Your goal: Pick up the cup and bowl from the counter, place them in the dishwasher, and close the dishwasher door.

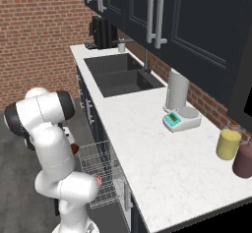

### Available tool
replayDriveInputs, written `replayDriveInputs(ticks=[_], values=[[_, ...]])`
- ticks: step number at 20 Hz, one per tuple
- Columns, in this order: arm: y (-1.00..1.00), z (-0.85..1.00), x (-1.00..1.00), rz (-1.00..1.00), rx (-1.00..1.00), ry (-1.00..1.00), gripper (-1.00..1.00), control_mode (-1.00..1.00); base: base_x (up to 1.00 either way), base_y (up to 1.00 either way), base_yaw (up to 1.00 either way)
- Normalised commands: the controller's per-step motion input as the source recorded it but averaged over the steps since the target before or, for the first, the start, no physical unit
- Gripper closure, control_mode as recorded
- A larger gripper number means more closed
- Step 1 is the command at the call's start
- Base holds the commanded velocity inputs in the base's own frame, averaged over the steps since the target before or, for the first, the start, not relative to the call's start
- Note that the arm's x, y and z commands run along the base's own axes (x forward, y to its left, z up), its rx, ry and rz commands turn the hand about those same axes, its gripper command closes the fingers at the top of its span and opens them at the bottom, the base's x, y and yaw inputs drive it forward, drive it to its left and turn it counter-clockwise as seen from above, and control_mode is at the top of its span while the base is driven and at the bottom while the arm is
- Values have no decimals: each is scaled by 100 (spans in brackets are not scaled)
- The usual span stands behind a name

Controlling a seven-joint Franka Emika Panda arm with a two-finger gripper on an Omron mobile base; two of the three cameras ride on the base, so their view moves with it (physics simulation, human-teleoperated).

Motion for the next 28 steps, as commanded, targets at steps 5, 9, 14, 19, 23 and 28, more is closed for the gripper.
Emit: replayDriveInputs(ticks=[5, 9, 14, 19, 23, 28], values=[[0, -38, 38, 0, 0, 0, 100, -100, 0, 0, 0], [-1, -31, 35, 0, -2, 0, 100, -100, 0, 0, 0], [-2, -36, 26, 0, -1, 0, 100, -100, 0, 0, 0], [-21, -21, 25, 0, 0, 0, 100, -100, 0, 0, 0], [-28, -4, 19, -1, 0, 0, 100, -100, 0, 0, 0], [-29, -4, 32, -1, 0, 0, 100, -100, 0, 0, 0]])
